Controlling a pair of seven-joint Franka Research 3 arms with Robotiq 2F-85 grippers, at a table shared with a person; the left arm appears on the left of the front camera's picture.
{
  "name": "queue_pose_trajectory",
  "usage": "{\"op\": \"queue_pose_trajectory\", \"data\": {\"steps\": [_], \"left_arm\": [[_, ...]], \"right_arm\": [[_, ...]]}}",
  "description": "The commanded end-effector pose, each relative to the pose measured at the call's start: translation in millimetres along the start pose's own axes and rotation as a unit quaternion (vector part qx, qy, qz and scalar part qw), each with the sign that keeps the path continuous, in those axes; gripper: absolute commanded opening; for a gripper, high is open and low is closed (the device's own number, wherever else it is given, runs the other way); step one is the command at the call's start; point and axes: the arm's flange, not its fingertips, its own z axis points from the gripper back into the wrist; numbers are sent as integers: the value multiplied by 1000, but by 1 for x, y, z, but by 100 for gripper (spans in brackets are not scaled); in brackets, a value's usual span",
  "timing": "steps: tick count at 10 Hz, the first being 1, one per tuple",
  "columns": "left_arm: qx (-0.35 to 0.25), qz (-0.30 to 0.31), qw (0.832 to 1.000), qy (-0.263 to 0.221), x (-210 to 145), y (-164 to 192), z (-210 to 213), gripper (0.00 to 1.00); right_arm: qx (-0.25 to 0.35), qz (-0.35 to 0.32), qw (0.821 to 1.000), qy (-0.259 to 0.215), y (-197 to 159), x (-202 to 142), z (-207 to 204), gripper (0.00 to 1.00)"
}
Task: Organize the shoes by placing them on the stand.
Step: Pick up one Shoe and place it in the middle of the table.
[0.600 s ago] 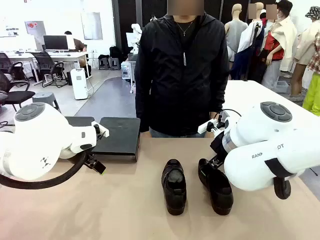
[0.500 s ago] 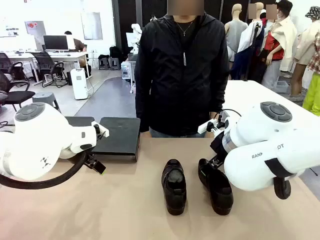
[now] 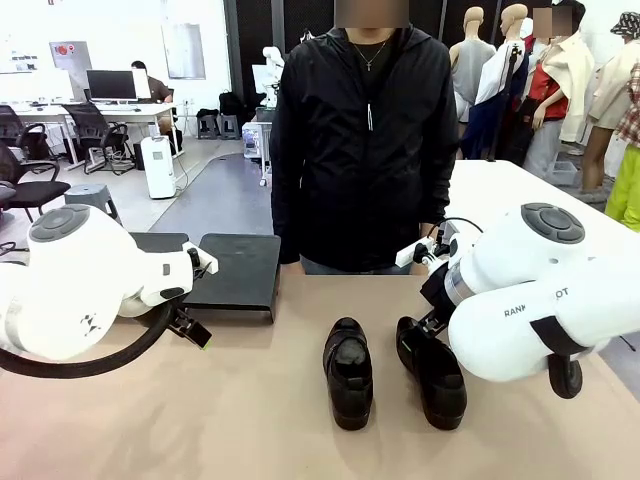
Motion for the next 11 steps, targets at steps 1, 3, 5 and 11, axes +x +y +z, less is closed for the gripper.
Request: {"op": "queue_pose_trajectory", "data": {"steps": [1, 3, 5, 11], "left_arm": [[0, 0, 1000, 0, 0, 0, 0, 100], [0, 0, 1000, 0, 0, 0, 0, 100], [0, 0, 1000, 0, 0, 0, 0, 100], [-106, 138, 984, 23, -7, -4, 157, 100]], "right_arm": [[0, 0, 1000, 0, 0, 0, 0, 100], [0, 0, 1000, 0, 0, 0, 0, 100], [0, 0, 1000, 0, 0, 0, 0, 100], [69, -107, 992, -8, 9, -9, 186, 100]]}}
